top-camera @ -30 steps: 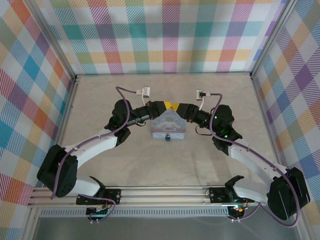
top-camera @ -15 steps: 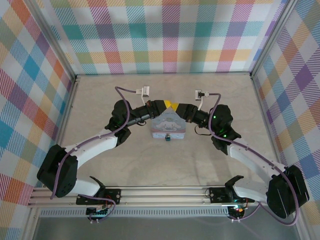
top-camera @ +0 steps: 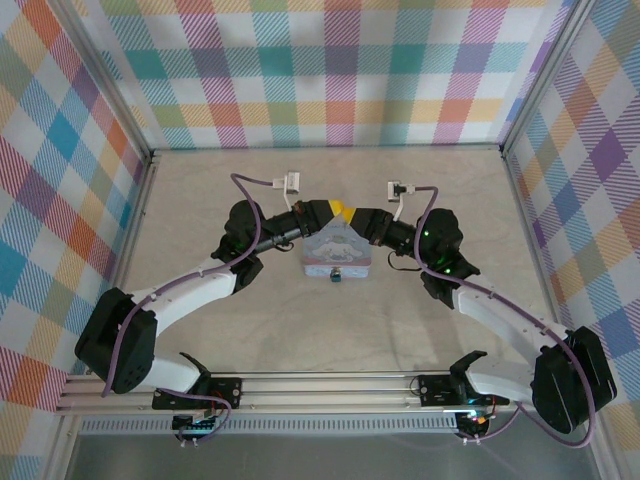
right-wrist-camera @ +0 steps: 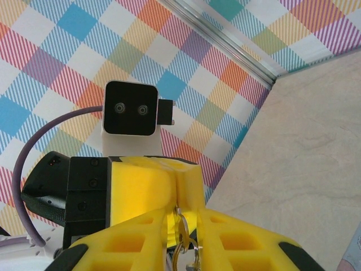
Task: Unlock the padlock with the key
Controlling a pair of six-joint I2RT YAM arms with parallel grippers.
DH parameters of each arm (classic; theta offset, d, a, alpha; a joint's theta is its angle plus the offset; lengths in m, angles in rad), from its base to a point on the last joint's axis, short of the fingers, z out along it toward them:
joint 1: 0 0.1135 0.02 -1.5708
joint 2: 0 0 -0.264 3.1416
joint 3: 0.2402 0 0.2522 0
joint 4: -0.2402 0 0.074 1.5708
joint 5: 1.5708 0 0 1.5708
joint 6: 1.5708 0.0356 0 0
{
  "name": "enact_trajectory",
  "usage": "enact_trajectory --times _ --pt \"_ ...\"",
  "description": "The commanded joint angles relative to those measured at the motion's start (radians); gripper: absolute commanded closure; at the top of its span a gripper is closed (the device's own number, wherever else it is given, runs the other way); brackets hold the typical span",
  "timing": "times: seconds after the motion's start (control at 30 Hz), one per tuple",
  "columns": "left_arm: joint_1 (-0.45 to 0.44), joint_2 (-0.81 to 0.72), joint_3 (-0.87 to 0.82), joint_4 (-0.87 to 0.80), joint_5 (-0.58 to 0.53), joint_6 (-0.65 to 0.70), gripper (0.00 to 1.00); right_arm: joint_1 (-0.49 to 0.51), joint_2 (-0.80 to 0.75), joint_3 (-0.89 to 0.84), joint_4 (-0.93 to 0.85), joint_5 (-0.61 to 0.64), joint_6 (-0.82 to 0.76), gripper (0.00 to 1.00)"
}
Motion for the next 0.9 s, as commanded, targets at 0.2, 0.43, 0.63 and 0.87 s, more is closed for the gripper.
enact_trajectory --times 0.2,0.43,0.63,0.87 --pt "-0.01 -0.01 -0.011 0.051 -0.017 0.004 1.0 0.005 -0.03 -0.016 0.066 0.011 0.003 0.88" --pt "-0.01 -0.022 -0.025 0.056 -0.02 0.007 1.0 0.005 -0.042 -0.023 0.064 0.026 -0.009 0.99" --pt "-0.008 -0.058 -0.041 0.002 -0.023 0.04 0.83 0.0 -0.076 -0.007 -0.037 0.036 -0.071 1.0" --pt "0.002 -0.191 0.001 -0.439 -0.123 0.232 0.35 -0.035 -0.17 0.034 -0.304 0.036 -0.214 1.0"
